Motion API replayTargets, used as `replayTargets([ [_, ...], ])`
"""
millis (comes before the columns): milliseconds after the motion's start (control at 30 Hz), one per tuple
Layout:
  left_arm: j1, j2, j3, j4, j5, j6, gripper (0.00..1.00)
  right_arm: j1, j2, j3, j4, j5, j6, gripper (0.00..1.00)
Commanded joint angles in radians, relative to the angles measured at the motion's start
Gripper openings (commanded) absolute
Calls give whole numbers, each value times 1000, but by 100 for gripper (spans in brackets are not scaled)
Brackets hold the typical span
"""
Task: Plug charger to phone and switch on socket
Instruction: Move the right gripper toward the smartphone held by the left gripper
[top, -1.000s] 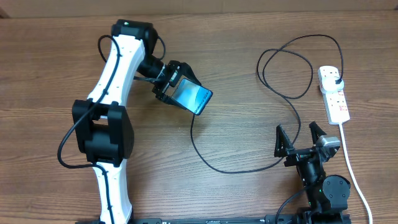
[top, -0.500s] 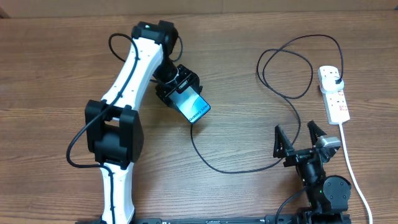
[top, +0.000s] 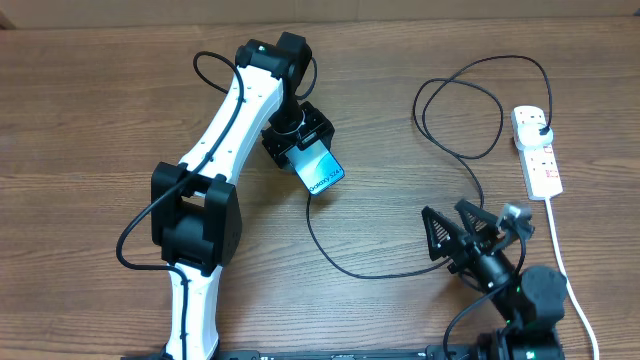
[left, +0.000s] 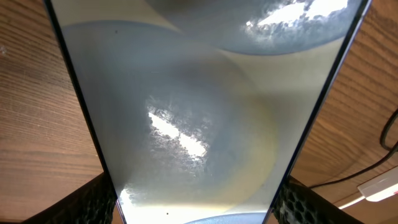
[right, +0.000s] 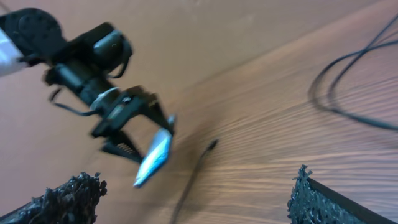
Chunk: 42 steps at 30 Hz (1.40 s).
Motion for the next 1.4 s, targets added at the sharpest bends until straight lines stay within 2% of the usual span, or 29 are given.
replayTargets([
  [0, -4, -3, 24, 2, -6, -25, 48, -6, 146, 126, 8, -144, 37, 100],
  [167, -3, -3, 24, 3, -2, -74, 50, -6, 422, 319, -33, -317, 35, 100],
  [400, -3, -3, 24, 4, 42, -193, 57, -6, 795, 612, -293, -531, -123, 100],
  [600, -3, -3, 24, 18, 129, -242, 57, -6, 972, 628, -267, -568, -120, 100],
  [767, -3, -3, 24, 18, 137, -305, 56, -4, 1099, 628, -240, -566, -117, 100],
  [833, -3, -3, 24, 17, 137, -328, 56, 7, 1133, 628, -219, -560, -113, 91],
  [900, -4, -3, 24, 17, 138, -354, 55, 27, 1161, 628, -199, -504, -47, 86],
  [1233, -4, -3, 24, 17, 194, -428, 57, 229, 1189, 628, -19, -178, 373, 77],
  [1367, -5, -3, 24, 18, 245, -428, 57, 280, 1196, 628, 25, -101, 500, 67],
])
